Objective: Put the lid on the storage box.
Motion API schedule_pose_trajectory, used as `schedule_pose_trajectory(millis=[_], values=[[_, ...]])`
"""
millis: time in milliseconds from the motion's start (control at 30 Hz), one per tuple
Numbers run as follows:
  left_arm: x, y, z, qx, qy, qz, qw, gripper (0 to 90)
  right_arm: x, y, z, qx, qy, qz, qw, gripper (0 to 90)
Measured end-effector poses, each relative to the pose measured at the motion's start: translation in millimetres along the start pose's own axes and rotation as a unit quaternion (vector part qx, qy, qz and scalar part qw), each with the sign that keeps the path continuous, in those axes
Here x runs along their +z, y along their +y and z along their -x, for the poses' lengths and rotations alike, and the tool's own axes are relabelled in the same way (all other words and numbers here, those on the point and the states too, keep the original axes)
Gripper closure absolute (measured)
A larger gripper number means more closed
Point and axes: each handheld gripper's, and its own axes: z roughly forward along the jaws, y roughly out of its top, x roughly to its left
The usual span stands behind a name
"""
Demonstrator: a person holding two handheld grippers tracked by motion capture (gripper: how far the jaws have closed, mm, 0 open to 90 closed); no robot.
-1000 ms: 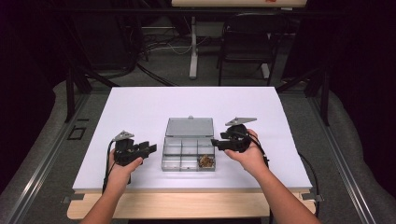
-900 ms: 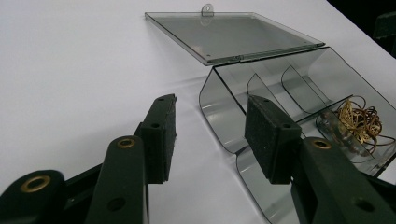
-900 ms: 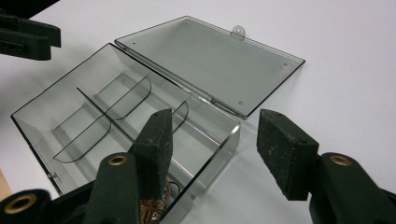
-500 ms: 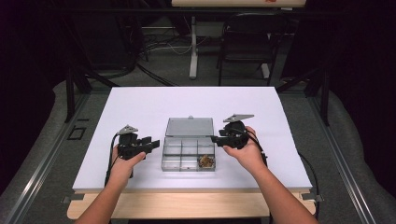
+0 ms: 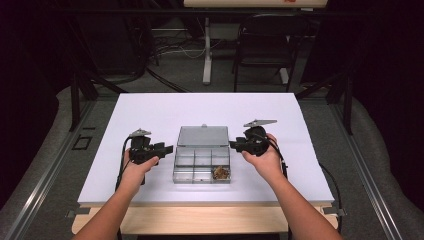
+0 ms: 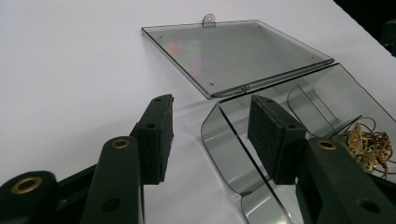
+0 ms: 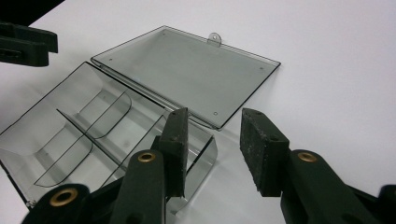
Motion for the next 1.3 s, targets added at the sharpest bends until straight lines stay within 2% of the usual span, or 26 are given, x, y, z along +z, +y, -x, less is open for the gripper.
schedule_pose_trajectory(millis=[167,300,467,567,767,933,1000,1300], values=[[-0.3,7.2,-2.6,-0.009,-0.005,0.006,0.9999,52.1,-0.2,1.1,5.1,0.009,-0.002,-0.005,0.9999,63.3],[1.5,11.8,-3.6,-0.013,0.0,0.006,0.9999,54.0,1.1,2.7,6.2,0.017,0.002,-0.014,0.9997,65.1],[4.3,16.8,-4.3,-0.02,0.002,0.001,0.9998,55.5,4.5,8.1,4.9,0.003,0.0,-0.024,0.9997,65.3],[6.8,19.7,-4.0,-0.03,0.002,0.004,0.9995,55.6,8.4,11.6,6.2,0.008,-0.003,-0.026,0.9996,65.1],[12.5,26.0,-2.7,-0.029,0.004,-0.007,0.9996,57.9,15.9,15.5,15.1,0.038,-0.007,-0.033,0.9987,65.1],[18.8,30.2,-3.8,-0.031,0.002,-0.015,0.9994,60.3,19.7,17.6,17.8,0.039,-0.014,-0.041,0.9983,65.1],[21.6,31.3,-4.2,-0.038,0.0,-0.019,0.9991,61.3,21.1,18.3,18.7,0.04,-0.014,-0.041,0.9983,65.1],[33.5,38.5,-1.0,-0.036,0.013,-0.039,0.9985,59.6,29.3,20.6,20.4,0.051,-0.022,-0.049,0.9973,63.1]])
